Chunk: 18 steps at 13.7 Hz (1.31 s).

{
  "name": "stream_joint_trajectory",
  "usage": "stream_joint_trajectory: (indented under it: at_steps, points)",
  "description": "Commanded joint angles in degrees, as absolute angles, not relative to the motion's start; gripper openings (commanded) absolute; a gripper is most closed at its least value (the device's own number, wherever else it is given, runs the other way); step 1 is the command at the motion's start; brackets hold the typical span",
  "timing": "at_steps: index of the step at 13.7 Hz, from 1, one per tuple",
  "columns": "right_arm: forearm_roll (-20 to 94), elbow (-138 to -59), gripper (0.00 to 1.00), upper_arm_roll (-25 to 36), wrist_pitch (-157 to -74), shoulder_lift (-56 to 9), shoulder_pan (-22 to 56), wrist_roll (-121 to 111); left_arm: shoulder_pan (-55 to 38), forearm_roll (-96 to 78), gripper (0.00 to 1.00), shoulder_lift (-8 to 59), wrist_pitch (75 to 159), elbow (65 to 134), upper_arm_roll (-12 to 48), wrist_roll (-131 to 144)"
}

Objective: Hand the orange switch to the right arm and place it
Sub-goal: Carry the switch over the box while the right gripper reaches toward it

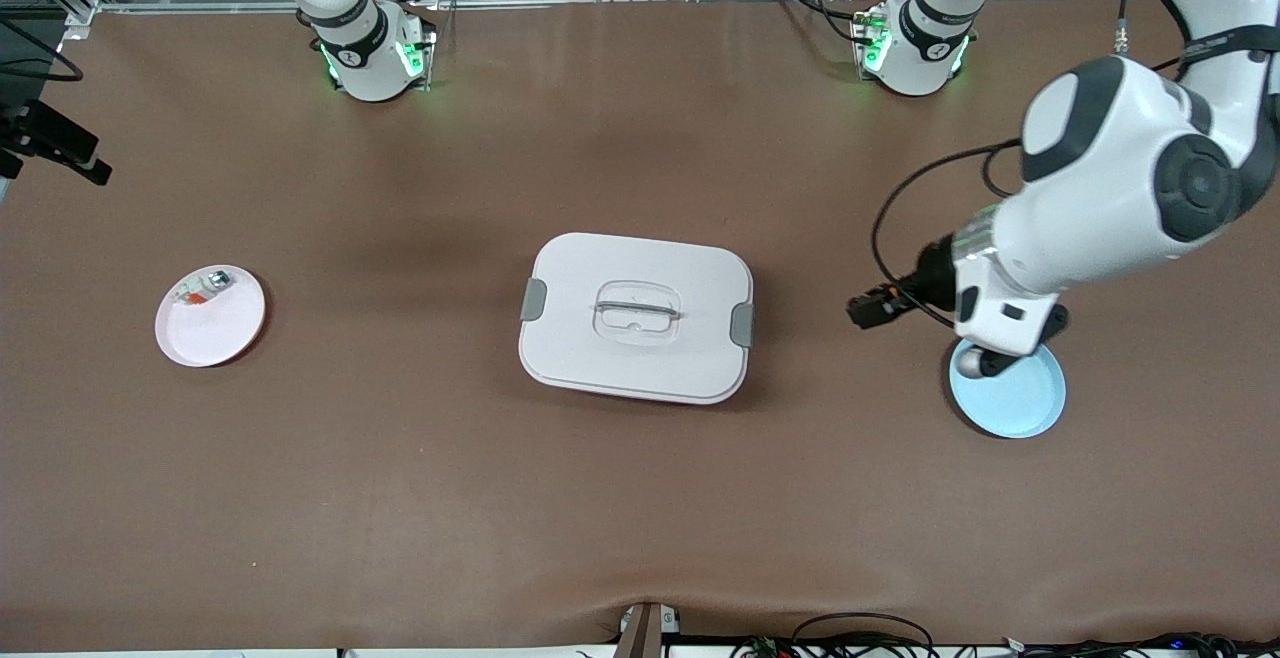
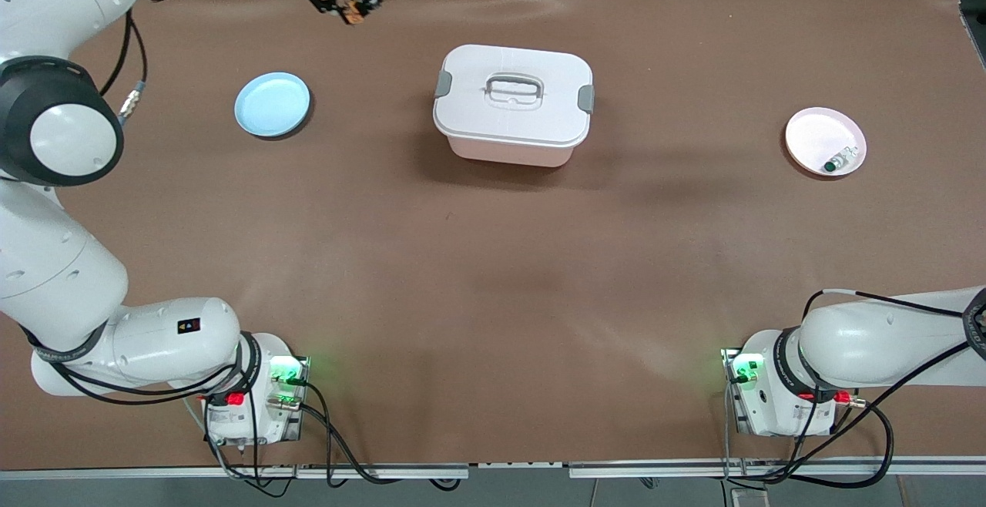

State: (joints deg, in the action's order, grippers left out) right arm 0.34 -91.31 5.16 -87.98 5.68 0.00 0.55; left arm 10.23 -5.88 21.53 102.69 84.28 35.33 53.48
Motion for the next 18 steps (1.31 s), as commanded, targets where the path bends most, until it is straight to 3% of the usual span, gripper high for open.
stream_joint_trajectory:
  at_steps: [1,5,12,18]
  points:
    - [0.53,-90.0,1.0,4.31,-87.28,5.36,-0.62,-0.08,6.09,-6.5,0.0,22.76,102.3,82.0,36.39,61.93]
    - [0.96,-90.79,1.0,3.96,-84.29,5.27,0.09,-0.18,-1.65,-6.94,0.0,25.48,104.41,78.5,36.3,74.94]
    - [17.72,-97.64,1.0,3.78,-87.35,6.59,0.7,6.56,-7.37,-7.12,0.0,28.3,113.73,77.96,36.3,94.11]
    - [31.78,-119.14,1.0,2.9,-111.49,16.51,12.28,17.92,-10.54,-10.89,0.0,28.91,117.68,76.91,36.3,109.57]
